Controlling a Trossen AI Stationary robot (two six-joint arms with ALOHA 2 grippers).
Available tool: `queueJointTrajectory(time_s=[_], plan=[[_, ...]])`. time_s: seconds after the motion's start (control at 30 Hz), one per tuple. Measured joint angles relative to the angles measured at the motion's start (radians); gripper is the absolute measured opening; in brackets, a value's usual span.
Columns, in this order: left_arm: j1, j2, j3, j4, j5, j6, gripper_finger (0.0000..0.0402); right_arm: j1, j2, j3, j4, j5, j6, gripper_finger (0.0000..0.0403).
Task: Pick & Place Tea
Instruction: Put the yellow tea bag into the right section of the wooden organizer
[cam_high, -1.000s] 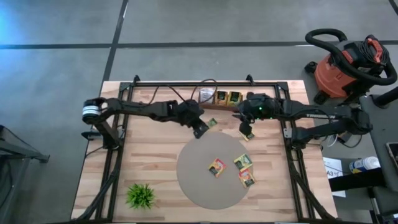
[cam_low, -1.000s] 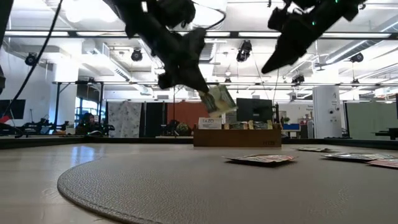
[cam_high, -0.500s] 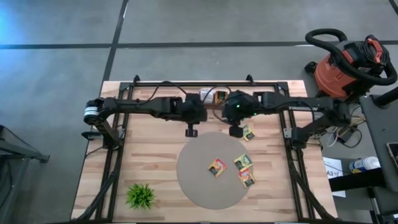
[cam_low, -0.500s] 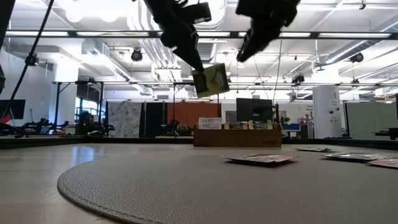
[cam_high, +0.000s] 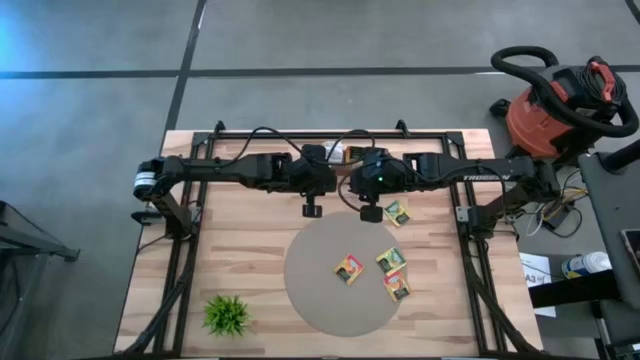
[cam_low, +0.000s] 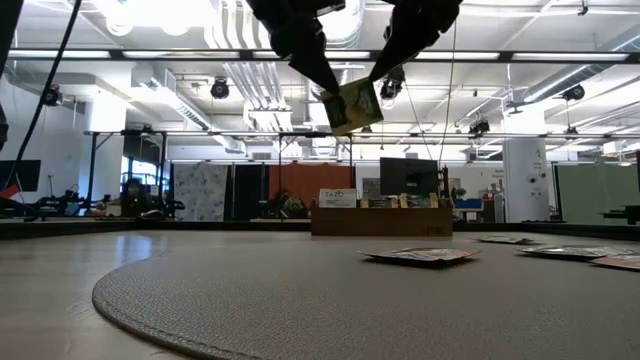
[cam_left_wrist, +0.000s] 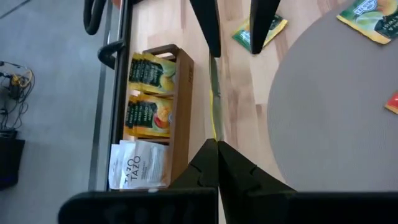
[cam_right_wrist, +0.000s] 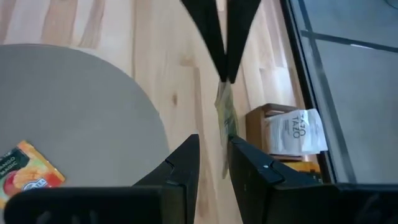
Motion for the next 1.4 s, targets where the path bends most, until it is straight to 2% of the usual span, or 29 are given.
queueJointTrajectory(time_s=[0.4, 0.73, 1.13, 1.23, 1.4], plan=[[-0.01, 0.0, 0.007, -0.013, 0.02, 0.004, 0.0, 0.02, 0.001, 0.034, -0.012, 0.08, 0.015, 0.0082], [-0.012, 0.0, 0.01, 0.001, 0.022, 0.003, 0.0, 0.031, 0.046, 0.045, -0.011, 0.056, -0.008, 0.0083], [-0.013, 0.002, 0.007, 0.003, 0.023, -0.002, 0.0, 0.036, 0.062, 0.045, -0.014, 0.05, 0.031, 0.0133], [-0.014, 0.002, 0.007, 0.005, 0.027, -0.001, 0.0, 0.036, 0.076, 0.045, -0.012, 0.05, 0.055, 0.0123], [-0.014, 0.002, 0.007, 0.008, 0.045, -0.008, 0.0, 0.036, 0.108, 0.045, -0.007, 0.05, 0.056, 0.0072]])
